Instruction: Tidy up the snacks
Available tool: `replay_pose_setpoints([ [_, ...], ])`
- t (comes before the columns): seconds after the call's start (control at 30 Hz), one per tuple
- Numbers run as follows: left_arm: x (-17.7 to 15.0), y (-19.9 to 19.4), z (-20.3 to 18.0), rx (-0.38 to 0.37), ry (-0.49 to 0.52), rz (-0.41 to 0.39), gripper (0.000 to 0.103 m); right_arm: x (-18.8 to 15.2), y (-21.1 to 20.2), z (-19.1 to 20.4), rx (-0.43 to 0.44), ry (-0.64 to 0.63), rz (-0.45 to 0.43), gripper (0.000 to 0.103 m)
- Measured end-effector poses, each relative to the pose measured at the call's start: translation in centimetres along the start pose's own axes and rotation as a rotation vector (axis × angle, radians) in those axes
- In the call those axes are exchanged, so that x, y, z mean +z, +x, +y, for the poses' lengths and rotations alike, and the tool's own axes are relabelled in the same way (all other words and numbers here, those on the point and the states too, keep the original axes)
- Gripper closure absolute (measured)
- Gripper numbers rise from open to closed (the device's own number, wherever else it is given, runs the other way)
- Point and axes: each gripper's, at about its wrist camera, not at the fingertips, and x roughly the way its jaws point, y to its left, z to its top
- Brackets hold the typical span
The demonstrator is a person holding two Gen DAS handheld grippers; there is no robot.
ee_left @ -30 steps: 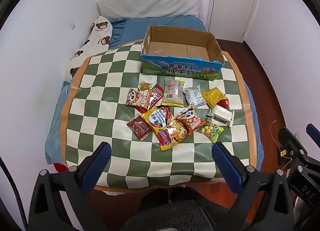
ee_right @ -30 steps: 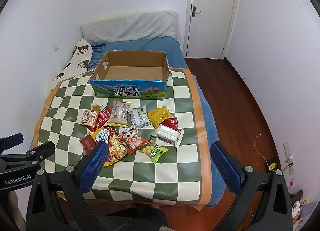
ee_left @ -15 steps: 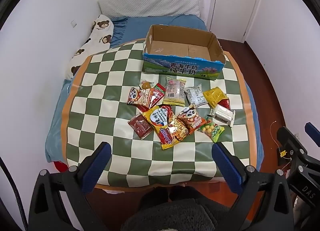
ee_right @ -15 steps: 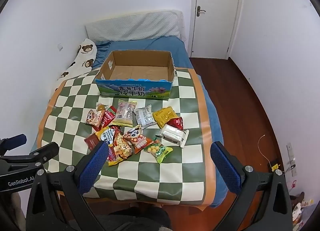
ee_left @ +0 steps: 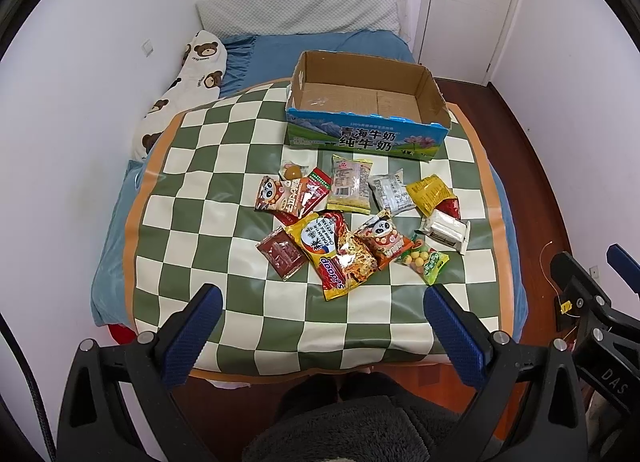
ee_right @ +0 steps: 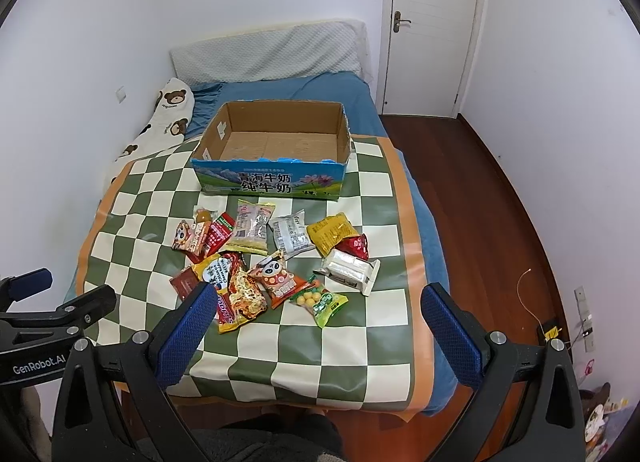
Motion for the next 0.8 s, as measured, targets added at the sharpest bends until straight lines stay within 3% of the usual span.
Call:
replay_pose_setpoints([
  [0.8,0.33,-0.4,0.29,0.003,0.0,-0.008,0.0,0.11,-0.23,-0.75,-0.004,0.016,-0.009,0.0],
])
